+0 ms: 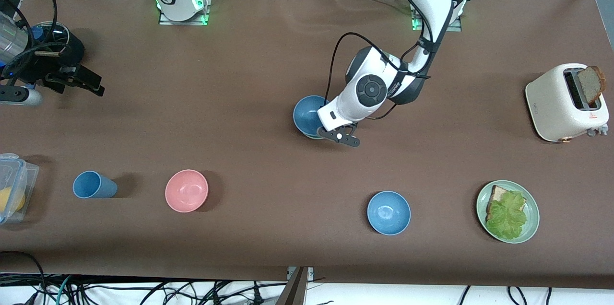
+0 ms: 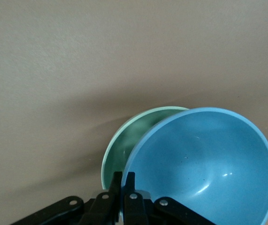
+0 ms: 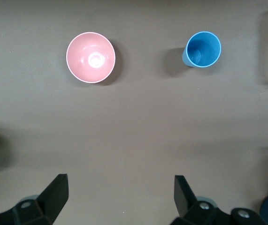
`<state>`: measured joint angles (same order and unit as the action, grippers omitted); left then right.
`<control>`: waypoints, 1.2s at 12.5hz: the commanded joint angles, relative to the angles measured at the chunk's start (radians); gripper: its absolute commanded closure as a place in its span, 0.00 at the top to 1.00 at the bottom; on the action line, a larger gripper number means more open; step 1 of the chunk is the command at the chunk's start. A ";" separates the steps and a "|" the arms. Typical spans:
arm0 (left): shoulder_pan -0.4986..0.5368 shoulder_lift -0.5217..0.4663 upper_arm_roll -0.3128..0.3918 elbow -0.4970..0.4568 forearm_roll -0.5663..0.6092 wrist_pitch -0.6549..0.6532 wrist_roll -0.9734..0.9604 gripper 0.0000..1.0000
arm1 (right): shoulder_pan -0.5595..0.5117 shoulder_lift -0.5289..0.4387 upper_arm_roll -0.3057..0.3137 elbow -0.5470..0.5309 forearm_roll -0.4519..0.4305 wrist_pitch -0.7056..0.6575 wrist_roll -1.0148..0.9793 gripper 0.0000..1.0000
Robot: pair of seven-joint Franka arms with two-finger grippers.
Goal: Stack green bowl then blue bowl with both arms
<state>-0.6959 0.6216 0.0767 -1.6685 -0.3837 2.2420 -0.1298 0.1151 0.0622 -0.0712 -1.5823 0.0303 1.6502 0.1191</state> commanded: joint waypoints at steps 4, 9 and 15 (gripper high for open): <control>-0.017 -0.016 0.018 -0.025 -0.008 0.011 0.036 0.19 | -0.006 0.013 0.005 0.031 0.000 -0.024 -0.009 0.99; 0.013 -0.063 0.052 0.018 -0.030 -0.062 0.021 1.00 | -0.002 0.013 0.008 0.033 0.002 -0.024 -0.007 0.99; 0.154 -0.210 0.109 0.191 0.046 -0.354 0.021 1.00 | 0.000 0.013 0.010 0.033 0.002 -0.024 -0.006 0.99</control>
<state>-0.5984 0.4920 0.1876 -1.4760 -0.3838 1.9321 -0.1248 0.1174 0.0625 -0.0660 -1.5819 0.0303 1.6501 0.1192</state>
